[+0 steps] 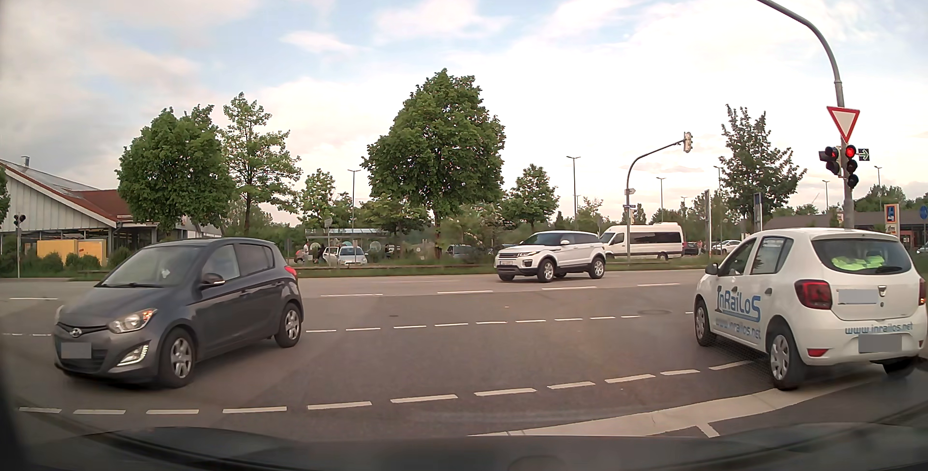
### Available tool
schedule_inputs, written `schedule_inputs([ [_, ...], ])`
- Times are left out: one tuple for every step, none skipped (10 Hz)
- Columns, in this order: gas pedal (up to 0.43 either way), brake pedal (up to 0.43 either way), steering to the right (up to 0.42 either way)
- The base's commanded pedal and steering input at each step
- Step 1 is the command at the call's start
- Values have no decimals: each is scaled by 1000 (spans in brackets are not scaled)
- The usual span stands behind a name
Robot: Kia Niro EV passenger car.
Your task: Follow the waypoints while adhering to traffic rules and regulations
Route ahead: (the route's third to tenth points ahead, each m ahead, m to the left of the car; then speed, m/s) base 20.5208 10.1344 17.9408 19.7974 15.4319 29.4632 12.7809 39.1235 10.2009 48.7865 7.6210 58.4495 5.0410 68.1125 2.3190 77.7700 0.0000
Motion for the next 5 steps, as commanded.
schedule_inputs([
  [0, 360, -1],
  [0, 360, -1],
  [0, 360, -1],
  [0, 360, -1],
  [0, 360, -1],
])
